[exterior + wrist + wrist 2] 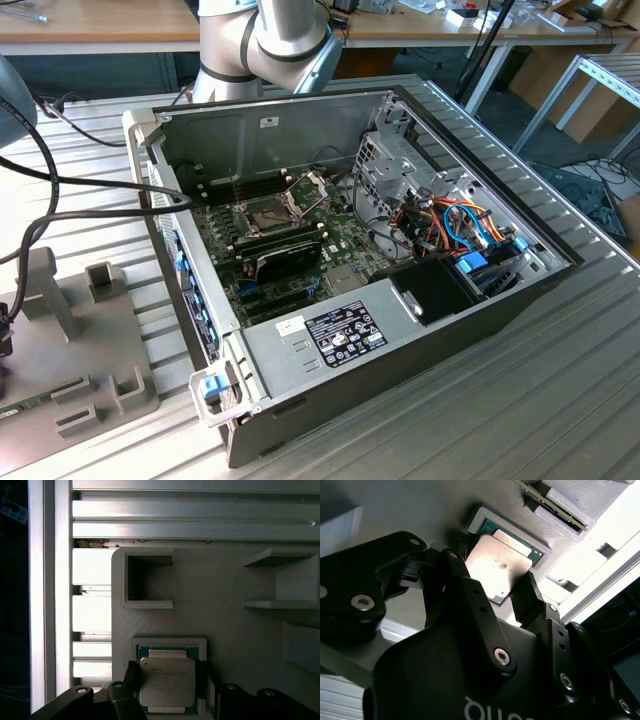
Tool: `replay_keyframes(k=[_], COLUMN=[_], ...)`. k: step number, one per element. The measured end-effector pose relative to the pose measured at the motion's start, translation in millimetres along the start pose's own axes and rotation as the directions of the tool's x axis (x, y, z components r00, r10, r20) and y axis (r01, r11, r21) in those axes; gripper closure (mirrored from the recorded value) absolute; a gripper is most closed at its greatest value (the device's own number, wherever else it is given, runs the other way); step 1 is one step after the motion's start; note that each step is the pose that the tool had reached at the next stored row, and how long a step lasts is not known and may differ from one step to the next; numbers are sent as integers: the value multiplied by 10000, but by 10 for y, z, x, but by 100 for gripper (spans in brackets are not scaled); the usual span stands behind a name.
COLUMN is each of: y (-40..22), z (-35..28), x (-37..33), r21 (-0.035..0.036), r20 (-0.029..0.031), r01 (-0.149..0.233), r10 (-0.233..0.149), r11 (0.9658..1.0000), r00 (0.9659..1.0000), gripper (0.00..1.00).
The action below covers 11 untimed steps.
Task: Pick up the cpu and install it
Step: 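Pick up the cpu and move it towards the insertion slot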
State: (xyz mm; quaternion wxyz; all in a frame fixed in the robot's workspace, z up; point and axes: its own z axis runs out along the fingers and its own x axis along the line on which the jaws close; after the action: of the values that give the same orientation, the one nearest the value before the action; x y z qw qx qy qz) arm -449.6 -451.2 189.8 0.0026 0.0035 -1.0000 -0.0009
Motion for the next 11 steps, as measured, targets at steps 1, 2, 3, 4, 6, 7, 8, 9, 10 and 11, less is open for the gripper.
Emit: replay_keyframes(k=[1, 2, 3, 4, 6, 7, 8, 9, 10, 11], y=[0, 0, 0, 0, 0, 0, 0, 0, 0, 0], z=[-3, -4, -5, -6, -6, -8, -10, -11, -13, -13], x=[0, 0, 0, 0, 0, 0, 0, 0, 0, 0], r21=[0, -1, 0, 0, 0, 1, 1, 0, 1, 1], r20=[0, 2, 0, 0, 0, 0, 1, 1, 1, 1], r01=[0, 4, 24, 28, 32, 32, 33, 33, 33, 33], r10=[0, -4, -24, -28, -32, -32, -33, -33, -33, -33], r11=[10000, 10000, 10000, 10000, 10000, 10000, 10000, 10000, 10000, 10000], r00=[10000, 10000, 10000, 10000, 10000, 10000, 10000, 10000, 10000, 10000], gripper=[38, 38, 38, 38, 38, 38, 38, 38, 38, 38])
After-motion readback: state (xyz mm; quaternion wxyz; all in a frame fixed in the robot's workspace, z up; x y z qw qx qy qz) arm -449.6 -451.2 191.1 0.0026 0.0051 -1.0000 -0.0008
